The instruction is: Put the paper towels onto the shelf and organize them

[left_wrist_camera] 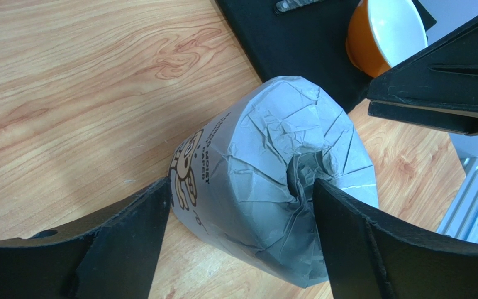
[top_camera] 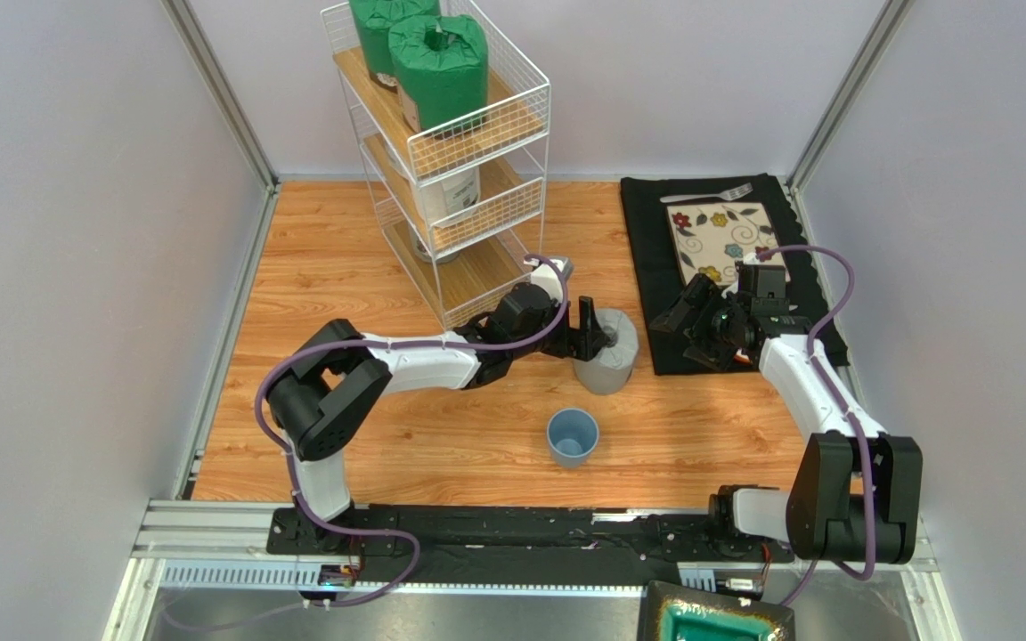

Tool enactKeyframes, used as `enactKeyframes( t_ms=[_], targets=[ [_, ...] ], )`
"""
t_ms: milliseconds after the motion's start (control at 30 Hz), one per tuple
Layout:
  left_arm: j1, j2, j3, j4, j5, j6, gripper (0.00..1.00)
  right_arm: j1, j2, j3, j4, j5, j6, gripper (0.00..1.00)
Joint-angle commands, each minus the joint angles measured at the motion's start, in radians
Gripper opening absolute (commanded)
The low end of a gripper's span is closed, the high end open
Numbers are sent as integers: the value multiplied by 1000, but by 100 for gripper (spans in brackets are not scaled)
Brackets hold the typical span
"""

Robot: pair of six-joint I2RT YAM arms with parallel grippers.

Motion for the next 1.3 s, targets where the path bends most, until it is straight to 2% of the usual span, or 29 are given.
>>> enactKeyframes(
  t_ms=[0,100,267,300,433,700,933,1167,1267],
  targets=[
    [-6,27,27,-9,-17,13,88,-3,-3,-6,28,0,-3,86],
    [-6,36,31,-13,-17,2,79,-3,-3,-7,29,0,-3,86],
    [-6,33,5,-3,-12,-1,56,-3,-5,-10,26,5,-3,86],
    [-6,31,-1,-1,-9,2,47,-3,-3,-10,26,3,-3,86],
    [-6,2,-31,0,-6,14,34,-3,-2,-10,29,1,-3,86],
    [-6,-130,-124,-1,-17,31,32,-3,9,-13,40,-12,4,86],
    [-6,-260,-255,-12,-112,49,31,-3,17,-18,57,-28,15,86],
    [-6,-396,-357,-70,-133,75,31,-3,29,-12,64,-38,21,86],
    [-6,-484,-439,-95,-173,66,34,-2,35,-4,66,-45,24,86]
  ],
)
